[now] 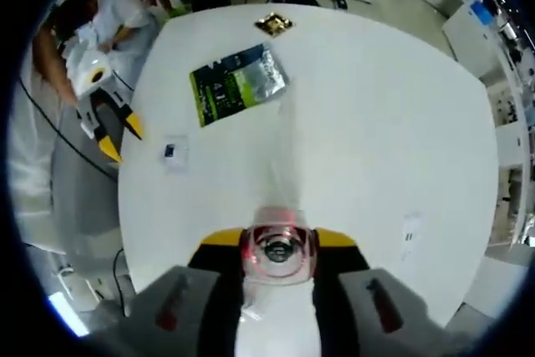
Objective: Arrange the skincare products in the storage area until every visible bottle or jar stands upright without overlapping.
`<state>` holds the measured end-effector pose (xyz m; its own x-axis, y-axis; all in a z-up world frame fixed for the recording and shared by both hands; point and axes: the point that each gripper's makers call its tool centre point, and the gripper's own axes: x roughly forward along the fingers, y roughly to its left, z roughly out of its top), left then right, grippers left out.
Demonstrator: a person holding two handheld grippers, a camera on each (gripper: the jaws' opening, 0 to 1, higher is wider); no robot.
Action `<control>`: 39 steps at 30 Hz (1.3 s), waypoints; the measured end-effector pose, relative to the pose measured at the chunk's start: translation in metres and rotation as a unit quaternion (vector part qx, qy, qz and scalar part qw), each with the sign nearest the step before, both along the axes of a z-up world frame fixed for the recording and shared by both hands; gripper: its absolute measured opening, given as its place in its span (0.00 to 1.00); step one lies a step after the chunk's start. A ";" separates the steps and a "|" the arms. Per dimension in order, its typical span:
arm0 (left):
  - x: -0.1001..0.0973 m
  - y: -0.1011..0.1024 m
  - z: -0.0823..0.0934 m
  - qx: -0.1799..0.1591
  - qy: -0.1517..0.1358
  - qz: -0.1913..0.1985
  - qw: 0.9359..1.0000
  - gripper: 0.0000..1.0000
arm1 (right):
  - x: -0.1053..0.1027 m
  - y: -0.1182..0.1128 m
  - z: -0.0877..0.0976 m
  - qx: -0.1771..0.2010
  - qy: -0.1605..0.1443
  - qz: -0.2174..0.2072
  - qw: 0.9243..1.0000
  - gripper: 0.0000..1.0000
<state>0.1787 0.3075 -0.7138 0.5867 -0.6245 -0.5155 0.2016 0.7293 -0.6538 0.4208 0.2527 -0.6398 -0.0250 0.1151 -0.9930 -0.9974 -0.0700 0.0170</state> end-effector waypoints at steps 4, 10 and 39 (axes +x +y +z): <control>0.000 -0.001 0.000 0.004 -0.003 -0.002 1.000 0.34 | 0.001 0.001 -0.004 -0.002 0.000 0.002 1.000 0.30; 0.001 0.000 -0.001 0.005 -0.002 0.001 1.000 0.34 | 0.001 0.004 -0.006 0.003 0.003 -0.001 1.000 0.30; 0.001 0.005 -0.008 0.007 0.005 0.002 1.000 0.33 | 0.005 0.012 -0.008 0.055 0.018 -0.050 0.997 0.30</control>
